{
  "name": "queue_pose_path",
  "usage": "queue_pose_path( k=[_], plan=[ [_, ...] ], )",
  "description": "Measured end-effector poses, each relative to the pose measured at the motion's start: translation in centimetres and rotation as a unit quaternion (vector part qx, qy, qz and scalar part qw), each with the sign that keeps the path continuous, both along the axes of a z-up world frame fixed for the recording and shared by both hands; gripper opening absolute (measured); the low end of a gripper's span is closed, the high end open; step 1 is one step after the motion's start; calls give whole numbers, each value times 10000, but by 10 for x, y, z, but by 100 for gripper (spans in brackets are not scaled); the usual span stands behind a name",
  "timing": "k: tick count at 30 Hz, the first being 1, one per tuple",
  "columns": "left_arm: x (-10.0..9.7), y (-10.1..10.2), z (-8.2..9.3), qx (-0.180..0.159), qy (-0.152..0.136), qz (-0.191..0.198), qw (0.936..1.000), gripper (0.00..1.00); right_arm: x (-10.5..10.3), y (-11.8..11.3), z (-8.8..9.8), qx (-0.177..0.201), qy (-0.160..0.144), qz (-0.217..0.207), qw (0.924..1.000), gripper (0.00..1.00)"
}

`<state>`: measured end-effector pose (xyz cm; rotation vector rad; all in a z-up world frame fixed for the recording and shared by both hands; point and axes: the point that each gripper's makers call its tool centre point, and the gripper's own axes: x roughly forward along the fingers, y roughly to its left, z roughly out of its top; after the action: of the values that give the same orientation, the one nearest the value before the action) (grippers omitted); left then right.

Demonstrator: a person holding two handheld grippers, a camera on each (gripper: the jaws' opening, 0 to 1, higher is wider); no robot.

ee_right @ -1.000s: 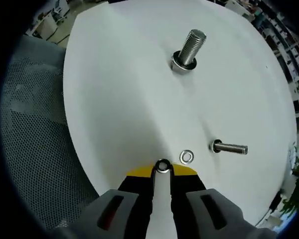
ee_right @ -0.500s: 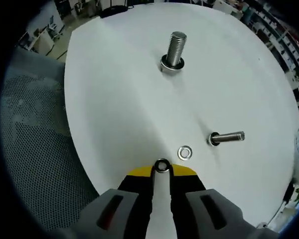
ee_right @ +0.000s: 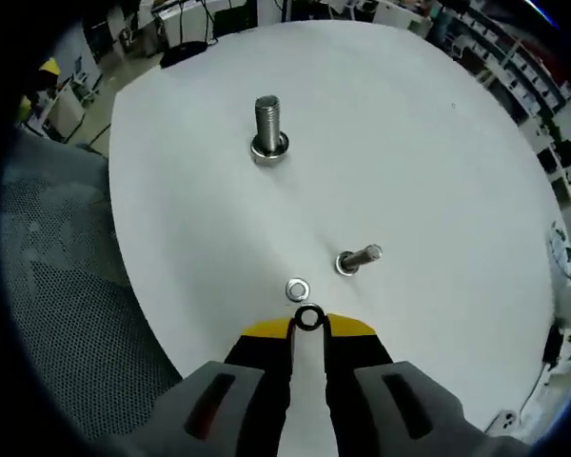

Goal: Place the washer onto the threaded stud by aligning its center hole with the stud, sliding it down to the base, and recovering from edge contact or off-axis alignment until the washer reaches the visible bottom stop.

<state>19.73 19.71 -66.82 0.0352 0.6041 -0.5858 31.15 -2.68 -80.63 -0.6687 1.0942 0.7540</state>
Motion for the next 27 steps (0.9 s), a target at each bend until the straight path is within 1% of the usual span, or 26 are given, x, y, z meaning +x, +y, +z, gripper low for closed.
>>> queue_pose_path(
  k=[4, 8, 11, 13, 15, 17, 19, 20, 21, 24, 27],
  plan=[
    [1, 1, 1, -4, -17, 22, 10000, 18, 11, -2, 11, 129, -132, -119, 9998, 14],
    [1, 1, 2, -27, -35, 43, 10000, 18, 22, 0, 21, 169, -288, -64, 9994, 14],
    [1, 1, 1, -15, -16, 54, 10000, 18, 29, 5, 30, 311, -348, -122, 9988, 14],
    [2, 1, 1, 29, -45, 41, 10000, 18, 32, 14, 36, 414, -368, -86, 9984, 14],
    [1, 0, 1, 27, -30, 10, 10000, 18, 36, 19, 42, 376, -550, 86, 9977, 14],
    [1, 1, 0, 40, -7, 16, 10000, 18, 38, 21, 44, 333, -602, 142, 9975, 14],
    [1, 2, 1, 22, -27, 58, 10000, 18, 41, 21, 45, 393, -589, 60, 9975, 14],
    [2, 2, 1, 21, -39, 67, 10000, 18, 43, 24, 46, 517, -582, -35, 9970, 14],
    [2, 2, 2, 25, -48, 70, 10000, 18, 44, 26, 47, 550, -587, -47, 9967, 14],
    [2, 3, 1, 44, -41, 80, 10000, 18, 48, 29, 48, 478, -694, 112, 9964, 14],
    [2, 3, 1, 40, -42, 93, 9999, 18, 53, 30, 50, 499, -672, 77, 9965, 14]
  ],
)
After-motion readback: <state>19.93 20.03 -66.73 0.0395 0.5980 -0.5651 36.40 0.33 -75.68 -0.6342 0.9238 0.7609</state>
